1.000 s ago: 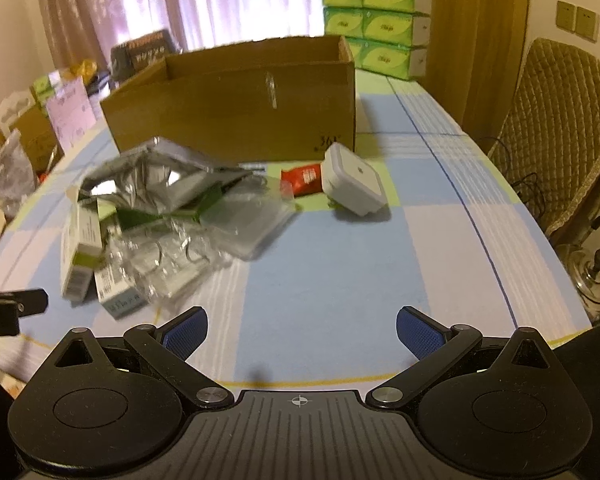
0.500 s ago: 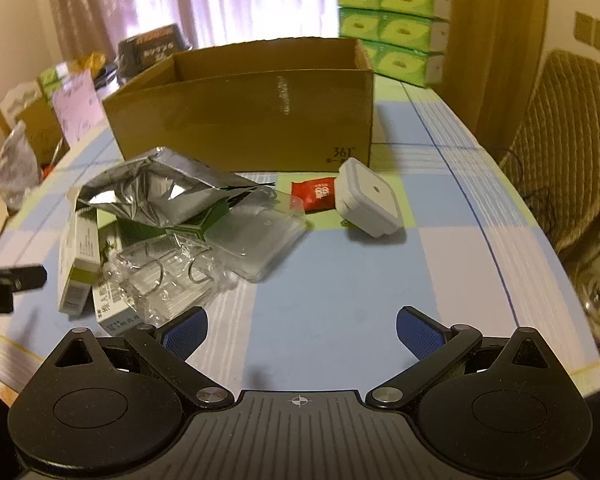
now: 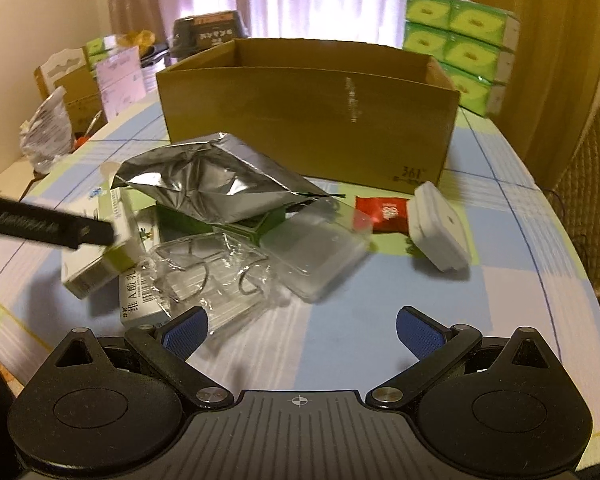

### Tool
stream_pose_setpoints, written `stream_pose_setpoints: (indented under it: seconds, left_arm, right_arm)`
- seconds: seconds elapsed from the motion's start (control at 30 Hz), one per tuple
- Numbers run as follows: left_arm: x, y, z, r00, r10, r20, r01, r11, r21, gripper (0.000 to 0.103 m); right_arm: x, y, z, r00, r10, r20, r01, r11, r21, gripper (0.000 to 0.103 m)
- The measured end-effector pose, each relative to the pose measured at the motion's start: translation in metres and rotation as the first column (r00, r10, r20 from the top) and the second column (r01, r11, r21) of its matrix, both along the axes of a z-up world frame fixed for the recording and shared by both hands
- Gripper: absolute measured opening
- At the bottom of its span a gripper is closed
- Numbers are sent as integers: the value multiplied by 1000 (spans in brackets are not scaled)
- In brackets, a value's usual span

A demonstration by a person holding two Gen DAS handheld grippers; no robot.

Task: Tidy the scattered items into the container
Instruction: 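Reach the left tool to the Mecobalamin box while the right tool reaches the ointment box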

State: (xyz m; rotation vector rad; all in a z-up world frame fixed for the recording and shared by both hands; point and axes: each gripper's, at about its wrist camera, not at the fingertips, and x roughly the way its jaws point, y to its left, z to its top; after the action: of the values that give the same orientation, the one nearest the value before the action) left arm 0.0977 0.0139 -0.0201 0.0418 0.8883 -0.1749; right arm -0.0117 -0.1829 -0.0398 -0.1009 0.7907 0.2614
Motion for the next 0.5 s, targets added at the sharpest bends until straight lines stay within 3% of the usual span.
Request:
stream_pose_setpoints:
  seconds: [0.3,0.5]
  left_arm:
    - [19,-5,-4,999,27,-39,-30,997,-69,102]
    - [18,-8,-12,998,12,-65,-12,1000,5,96]
  right_arm:
    - [5,2,-8,1000,0,-25,1,999,35,103]
    - [2,11,-11,1000,23,-15,-23,999,30,103]
